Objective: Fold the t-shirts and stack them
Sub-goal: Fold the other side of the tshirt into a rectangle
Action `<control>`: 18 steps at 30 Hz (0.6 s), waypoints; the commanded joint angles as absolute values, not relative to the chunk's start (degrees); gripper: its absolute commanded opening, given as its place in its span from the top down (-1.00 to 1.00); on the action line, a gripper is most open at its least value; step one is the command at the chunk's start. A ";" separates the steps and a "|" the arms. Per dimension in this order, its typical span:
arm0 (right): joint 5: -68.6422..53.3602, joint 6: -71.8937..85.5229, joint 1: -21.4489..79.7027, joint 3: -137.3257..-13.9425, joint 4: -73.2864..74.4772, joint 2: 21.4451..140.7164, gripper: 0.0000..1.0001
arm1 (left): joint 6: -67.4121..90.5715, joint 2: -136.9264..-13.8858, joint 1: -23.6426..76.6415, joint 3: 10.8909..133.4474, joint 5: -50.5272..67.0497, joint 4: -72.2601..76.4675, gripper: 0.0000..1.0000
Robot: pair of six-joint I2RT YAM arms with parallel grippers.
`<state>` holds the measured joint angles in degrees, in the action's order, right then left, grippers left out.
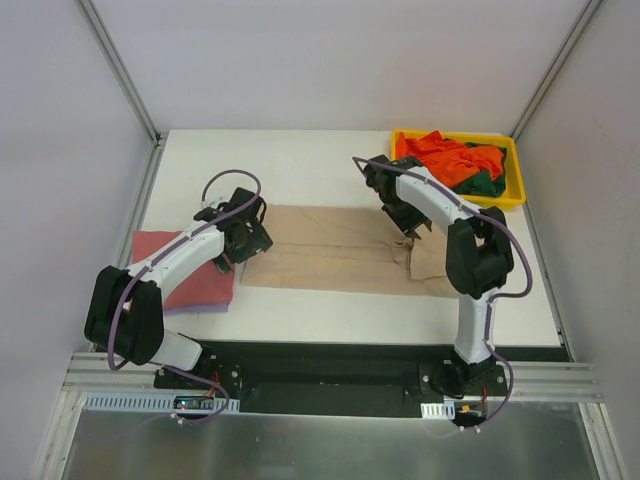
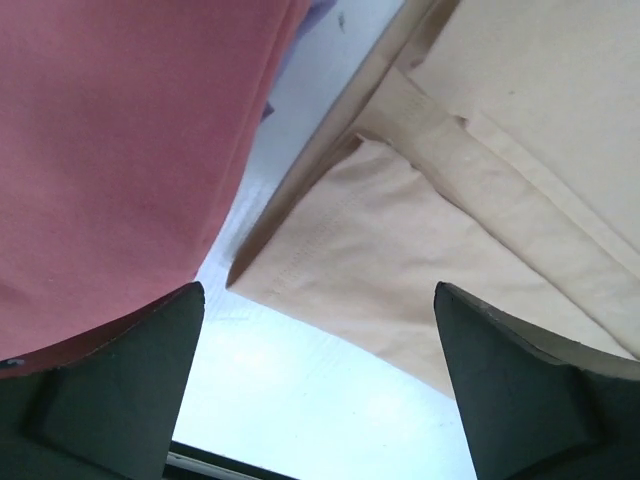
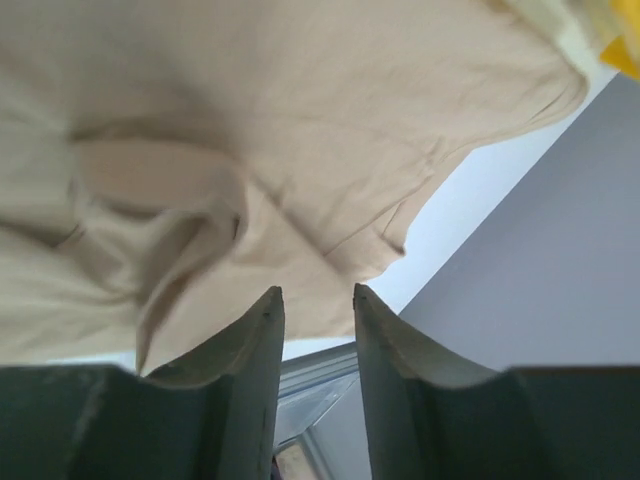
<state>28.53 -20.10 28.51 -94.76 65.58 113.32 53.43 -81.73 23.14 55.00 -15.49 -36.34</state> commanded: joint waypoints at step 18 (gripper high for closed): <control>10.79 -10.55 32.08 -64.25 48.87 87.00 -0.34 | 40.17 -80.15 30.41 55.90 6.50 -23.47 -0.98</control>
